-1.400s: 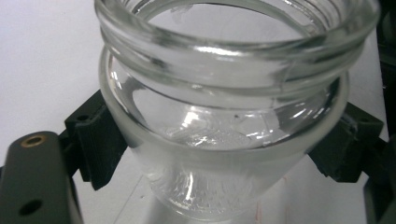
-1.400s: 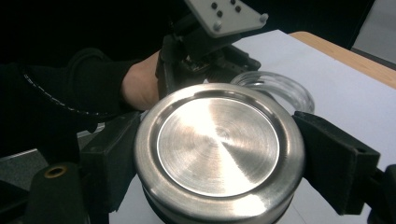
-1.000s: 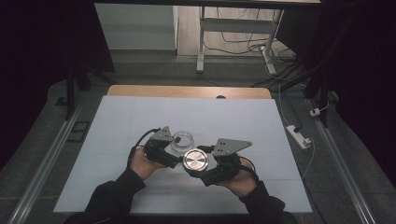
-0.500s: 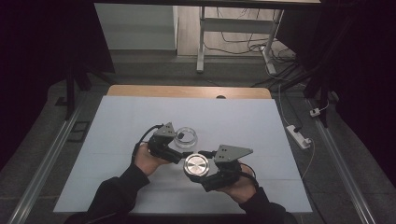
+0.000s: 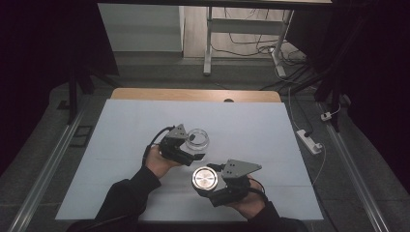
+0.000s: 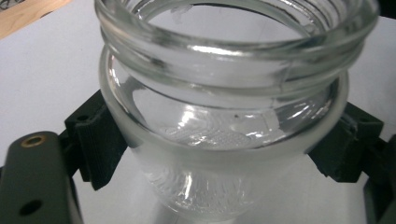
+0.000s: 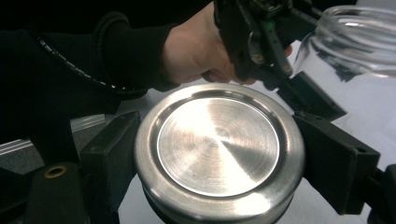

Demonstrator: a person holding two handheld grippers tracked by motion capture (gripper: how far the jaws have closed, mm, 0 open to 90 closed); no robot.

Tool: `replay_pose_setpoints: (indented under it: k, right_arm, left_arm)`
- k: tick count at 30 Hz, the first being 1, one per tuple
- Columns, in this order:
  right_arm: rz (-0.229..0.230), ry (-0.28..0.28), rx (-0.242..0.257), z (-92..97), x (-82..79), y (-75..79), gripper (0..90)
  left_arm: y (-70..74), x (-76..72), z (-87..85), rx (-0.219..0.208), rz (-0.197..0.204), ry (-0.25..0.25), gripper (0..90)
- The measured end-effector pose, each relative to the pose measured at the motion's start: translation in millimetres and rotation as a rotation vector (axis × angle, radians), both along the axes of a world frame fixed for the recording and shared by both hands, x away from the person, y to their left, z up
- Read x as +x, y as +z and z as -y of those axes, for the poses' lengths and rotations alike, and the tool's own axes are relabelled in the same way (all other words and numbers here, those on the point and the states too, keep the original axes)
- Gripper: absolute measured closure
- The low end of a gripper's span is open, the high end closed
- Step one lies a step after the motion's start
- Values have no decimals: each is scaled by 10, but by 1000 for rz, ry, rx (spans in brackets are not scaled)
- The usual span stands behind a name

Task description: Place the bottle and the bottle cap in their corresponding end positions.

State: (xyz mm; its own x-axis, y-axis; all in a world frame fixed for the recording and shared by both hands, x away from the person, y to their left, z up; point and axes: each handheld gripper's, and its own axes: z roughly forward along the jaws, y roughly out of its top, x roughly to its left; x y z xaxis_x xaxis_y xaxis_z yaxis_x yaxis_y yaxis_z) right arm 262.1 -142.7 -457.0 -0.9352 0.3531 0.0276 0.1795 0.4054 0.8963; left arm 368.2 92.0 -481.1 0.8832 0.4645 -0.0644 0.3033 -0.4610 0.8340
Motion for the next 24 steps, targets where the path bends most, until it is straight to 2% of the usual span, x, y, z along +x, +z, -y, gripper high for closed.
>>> replay_pose_setpoints:
  k: [12, 24]
  right_arm:
    - [-25, 3, -29, -81, -18, -164, 183]
    - [-45, 1, -69, -161, 54, -388, 182]
  left_arm:
    - [-88, 92, -15, 1, 8, 39, 158]
    - [-181, 186, -32, -4, 10, 56, 158]
